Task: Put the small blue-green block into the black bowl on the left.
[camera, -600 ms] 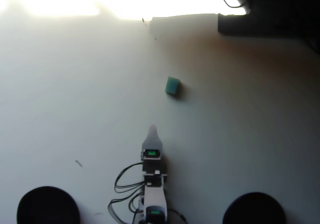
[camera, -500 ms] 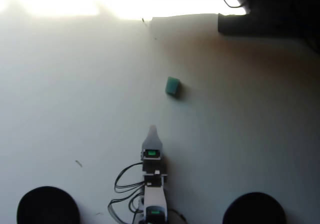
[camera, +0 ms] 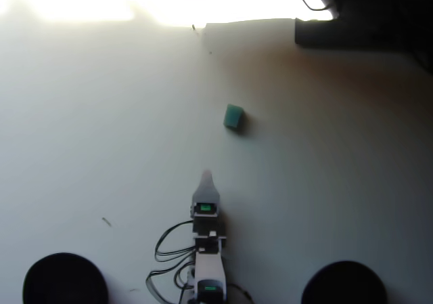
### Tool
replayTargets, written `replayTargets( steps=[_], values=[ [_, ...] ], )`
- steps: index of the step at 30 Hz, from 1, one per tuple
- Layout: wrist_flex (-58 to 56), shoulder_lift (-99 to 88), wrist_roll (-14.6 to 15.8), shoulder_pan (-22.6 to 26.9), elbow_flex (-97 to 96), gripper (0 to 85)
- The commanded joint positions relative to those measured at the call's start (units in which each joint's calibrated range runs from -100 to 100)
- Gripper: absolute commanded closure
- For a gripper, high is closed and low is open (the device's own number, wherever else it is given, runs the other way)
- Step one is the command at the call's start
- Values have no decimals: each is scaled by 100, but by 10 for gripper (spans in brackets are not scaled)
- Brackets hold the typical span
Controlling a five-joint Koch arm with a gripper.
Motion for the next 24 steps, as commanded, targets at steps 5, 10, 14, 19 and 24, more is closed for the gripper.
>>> replayTargets(
  steps=[5,10,14,19,24],
  values=[
    [2,-8,0,-15,10,371],
    [2,-8,0,-15,10,371],
    [2,-8,0,-15,10,371],
    [2,3,-24,93,10,371],
    [2,3,-112,107,10,373]
  ],
)
